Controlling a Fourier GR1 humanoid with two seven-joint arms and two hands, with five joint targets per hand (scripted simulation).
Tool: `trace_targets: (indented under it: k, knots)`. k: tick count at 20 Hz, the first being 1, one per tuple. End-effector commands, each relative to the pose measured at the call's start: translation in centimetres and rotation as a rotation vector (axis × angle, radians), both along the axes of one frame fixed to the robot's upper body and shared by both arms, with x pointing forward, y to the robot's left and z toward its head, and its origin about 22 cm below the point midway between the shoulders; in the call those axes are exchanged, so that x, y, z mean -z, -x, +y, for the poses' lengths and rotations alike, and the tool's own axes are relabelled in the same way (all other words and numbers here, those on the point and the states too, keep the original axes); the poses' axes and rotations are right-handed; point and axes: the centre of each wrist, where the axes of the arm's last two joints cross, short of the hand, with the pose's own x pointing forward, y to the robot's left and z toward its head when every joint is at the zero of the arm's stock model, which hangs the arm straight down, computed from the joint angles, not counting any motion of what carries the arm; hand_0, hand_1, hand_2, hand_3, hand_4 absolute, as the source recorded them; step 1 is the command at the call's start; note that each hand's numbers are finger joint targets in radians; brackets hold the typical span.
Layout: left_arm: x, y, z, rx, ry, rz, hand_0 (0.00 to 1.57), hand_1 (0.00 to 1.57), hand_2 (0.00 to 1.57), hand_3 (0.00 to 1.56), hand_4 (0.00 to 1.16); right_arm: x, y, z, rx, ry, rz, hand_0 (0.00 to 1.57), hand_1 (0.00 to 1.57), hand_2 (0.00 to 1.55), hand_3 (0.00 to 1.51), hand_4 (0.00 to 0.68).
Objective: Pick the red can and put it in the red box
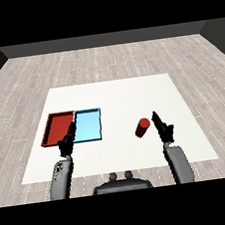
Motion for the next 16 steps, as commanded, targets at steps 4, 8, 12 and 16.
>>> trace_targets:
  k: [4,8,12,16]
  knots:
    - [-0.4,0.0,-0.1,0.005,0.029,-0.026,0.0,0.0,0.0,0.0,0.0,-1.3,3.4,-9.3,0.021,-0.016,-0.065,0.0,0.0,0.0,0.0,0.0]
    - [-3.5,-0.3,-1.6,0.021,0.145,-0.418,0.0,0.0,0.0,0.0,0.0,-3.7,3.0,-10.4,-0.044,-0.099,-0.354,0.0,0.0,0.0,0.0,0.0]
    - [-0.6,0.7,-1.3,0.037,0.149,-0.483,0.0,0.0,0.0,0.0,0.0,-2.0,5.6,-14.3,-0.064,-0.142,-0.386,0.0,0.0,0.0,0.0,0.0]
    - [-1.6,-0.1,0.5,0.044,0.15,-0.477,0.0,0.0,0.0,0.0,0.0,-1.5,4.1,-15.2,-0.091,-0.15,-0.385,0.0,0.0,0.0,0.0,0.0]
